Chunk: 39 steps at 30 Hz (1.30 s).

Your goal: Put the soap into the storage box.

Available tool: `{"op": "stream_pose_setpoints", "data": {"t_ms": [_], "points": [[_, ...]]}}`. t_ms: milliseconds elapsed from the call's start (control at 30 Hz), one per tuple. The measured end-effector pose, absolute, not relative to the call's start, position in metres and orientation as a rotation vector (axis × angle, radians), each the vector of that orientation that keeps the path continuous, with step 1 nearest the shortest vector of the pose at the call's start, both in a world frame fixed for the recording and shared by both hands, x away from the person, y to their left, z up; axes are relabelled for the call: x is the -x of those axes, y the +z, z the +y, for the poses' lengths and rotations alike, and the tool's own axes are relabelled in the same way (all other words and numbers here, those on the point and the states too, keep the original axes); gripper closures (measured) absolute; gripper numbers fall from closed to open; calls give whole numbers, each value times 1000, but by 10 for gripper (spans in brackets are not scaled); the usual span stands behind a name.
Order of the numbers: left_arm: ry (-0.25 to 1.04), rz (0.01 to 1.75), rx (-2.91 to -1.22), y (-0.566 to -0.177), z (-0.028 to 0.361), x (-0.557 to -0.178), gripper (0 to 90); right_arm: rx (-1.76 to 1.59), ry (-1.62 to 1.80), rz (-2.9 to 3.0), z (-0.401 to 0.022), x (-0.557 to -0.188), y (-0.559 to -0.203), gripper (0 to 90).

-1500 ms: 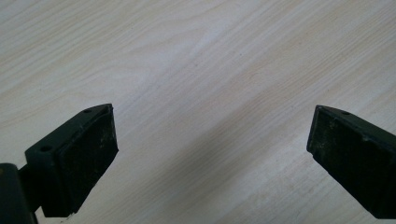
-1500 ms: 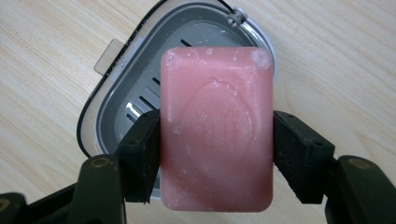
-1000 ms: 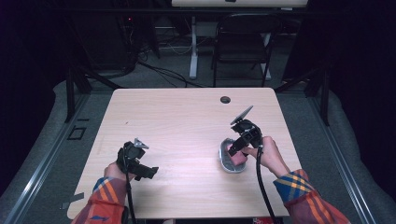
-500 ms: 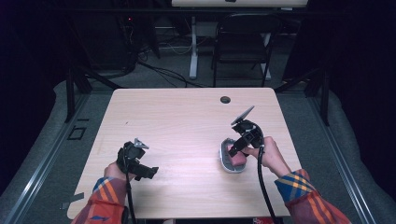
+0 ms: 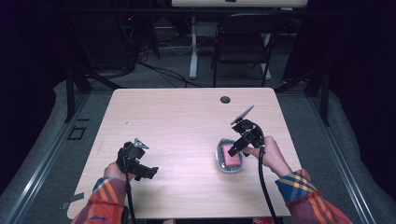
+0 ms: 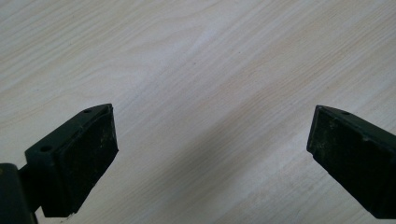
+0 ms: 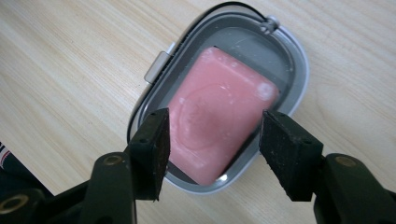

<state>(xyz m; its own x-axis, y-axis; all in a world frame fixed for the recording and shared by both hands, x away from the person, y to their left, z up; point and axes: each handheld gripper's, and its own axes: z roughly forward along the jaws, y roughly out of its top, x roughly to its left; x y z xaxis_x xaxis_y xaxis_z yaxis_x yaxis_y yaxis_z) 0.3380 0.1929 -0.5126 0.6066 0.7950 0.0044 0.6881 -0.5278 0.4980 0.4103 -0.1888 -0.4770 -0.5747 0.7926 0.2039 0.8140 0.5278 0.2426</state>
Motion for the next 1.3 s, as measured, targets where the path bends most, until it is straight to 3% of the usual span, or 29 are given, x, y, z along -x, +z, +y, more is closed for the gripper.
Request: {"op": "stream_pose_setpoints", "data": {"t_ms": [433, 900, 1300], "points": [[316, 1178, -2382, -513, 193, -338, 16, 1451, -504, -2716, -209, -406, -467, 355], [327, 1166, -2395, -513, 191, -337, 16, 1452, -526, -2830, -243, -384, -465, 192], [325, 1163, -2399, -513, 191, -338, 16, 1416, -531, -2855, -267, -371, -469, 118]]}}
